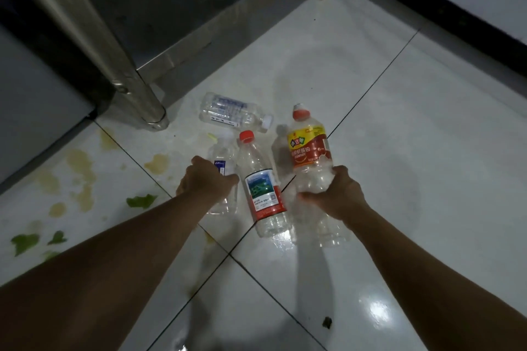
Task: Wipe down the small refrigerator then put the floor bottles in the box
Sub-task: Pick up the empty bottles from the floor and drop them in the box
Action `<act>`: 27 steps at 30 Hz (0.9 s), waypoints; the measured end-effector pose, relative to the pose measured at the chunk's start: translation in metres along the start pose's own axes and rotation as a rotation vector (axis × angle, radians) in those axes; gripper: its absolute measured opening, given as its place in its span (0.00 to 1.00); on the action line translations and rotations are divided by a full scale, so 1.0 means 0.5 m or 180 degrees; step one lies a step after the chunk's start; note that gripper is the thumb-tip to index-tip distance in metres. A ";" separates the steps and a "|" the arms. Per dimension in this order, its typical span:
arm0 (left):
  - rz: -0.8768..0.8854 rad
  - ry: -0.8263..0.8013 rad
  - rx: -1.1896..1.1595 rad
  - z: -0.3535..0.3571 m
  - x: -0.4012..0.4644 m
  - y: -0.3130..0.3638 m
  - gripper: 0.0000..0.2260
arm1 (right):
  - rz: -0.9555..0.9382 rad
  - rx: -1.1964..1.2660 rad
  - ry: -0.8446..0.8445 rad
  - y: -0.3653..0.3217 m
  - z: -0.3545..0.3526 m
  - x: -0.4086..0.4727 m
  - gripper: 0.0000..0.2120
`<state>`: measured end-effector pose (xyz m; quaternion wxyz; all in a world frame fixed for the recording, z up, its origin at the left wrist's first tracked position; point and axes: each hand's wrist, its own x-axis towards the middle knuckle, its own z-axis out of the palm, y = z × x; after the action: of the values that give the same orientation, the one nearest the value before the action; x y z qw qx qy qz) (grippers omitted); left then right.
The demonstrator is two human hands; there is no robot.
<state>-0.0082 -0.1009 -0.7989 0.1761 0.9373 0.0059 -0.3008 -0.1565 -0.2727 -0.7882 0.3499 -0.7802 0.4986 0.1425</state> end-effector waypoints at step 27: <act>0.1226 -0.0273 -0.0614 -0.776 -0.649 0.355 0.22 | -0.0401 0.1102 0.0556 -0.354 -0.768 -0.705 0.41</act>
<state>-0.0355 -0.1070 -0.2636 0.3193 0.8862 -0.1520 -0.2992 -0.2129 -0.2523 -0.2409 0.4425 -0.7474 0.4943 -0.0358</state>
